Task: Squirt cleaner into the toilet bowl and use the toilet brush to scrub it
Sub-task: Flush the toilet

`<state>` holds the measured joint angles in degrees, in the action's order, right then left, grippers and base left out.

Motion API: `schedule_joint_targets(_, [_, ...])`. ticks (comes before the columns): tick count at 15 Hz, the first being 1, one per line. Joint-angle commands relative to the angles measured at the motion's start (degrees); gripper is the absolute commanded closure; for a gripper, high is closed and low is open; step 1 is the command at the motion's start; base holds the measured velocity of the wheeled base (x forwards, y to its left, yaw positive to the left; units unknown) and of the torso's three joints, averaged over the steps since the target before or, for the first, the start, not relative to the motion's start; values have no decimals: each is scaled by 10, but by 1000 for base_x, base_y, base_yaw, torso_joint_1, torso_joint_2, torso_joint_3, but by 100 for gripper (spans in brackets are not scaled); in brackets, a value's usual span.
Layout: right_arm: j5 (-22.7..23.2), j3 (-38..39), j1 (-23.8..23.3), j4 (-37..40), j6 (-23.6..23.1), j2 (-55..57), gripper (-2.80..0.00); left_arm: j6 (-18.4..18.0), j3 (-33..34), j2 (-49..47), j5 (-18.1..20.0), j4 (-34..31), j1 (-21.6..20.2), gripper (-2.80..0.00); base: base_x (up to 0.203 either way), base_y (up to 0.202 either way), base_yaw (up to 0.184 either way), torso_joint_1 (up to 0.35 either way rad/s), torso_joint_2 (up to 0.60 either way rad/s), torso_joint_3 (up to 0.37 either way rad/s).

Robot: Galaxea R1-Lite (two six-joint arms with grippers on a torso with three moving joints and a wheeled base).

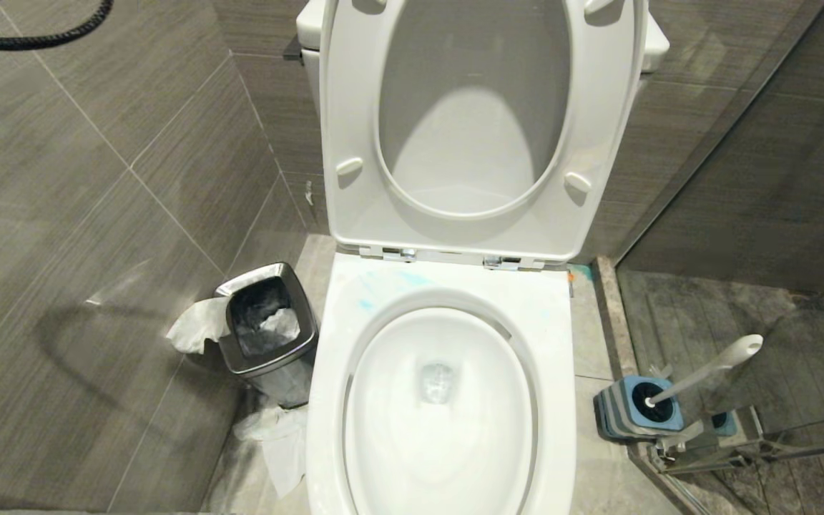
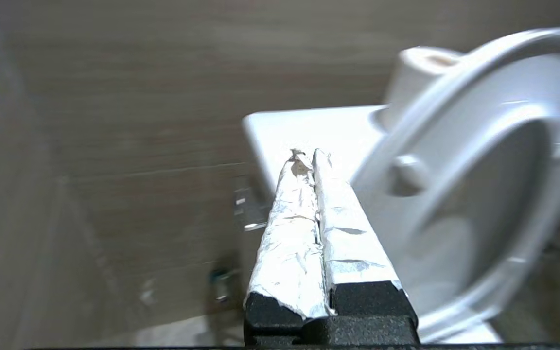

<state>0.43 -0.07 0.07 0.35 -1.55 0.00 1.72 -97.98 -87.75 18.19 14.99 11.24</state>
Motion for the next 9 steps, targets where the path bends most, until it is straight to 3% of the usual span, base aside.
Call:
schedule_joint_targets(1, [0, 0, 0, 0, 0, 0, 0, 4, 25, 53, 29, 1, 8, 0, 0, 0, 0, 0, 0, 0])
schedule_joint_targets(5, [0, 0, 0, 0, 0, 0, 0, 8, 117, 113, 60, 51, 40, 0, 0, 0, 0, 0, 0, 0])
schedule_joint_targets(7, [0, 0, 0, 0, 0, 0, 0, 33, 119, 121, 60, 67, 51, 0, 0, 0, 0, 0, 0, 0])
schedule_joint_targets(9, [0, 0, 0, 0, 0, 0, 0, 34, 117, 119, 57, 67, 52, 0, 0, 0, 0, 0, 0, 0])
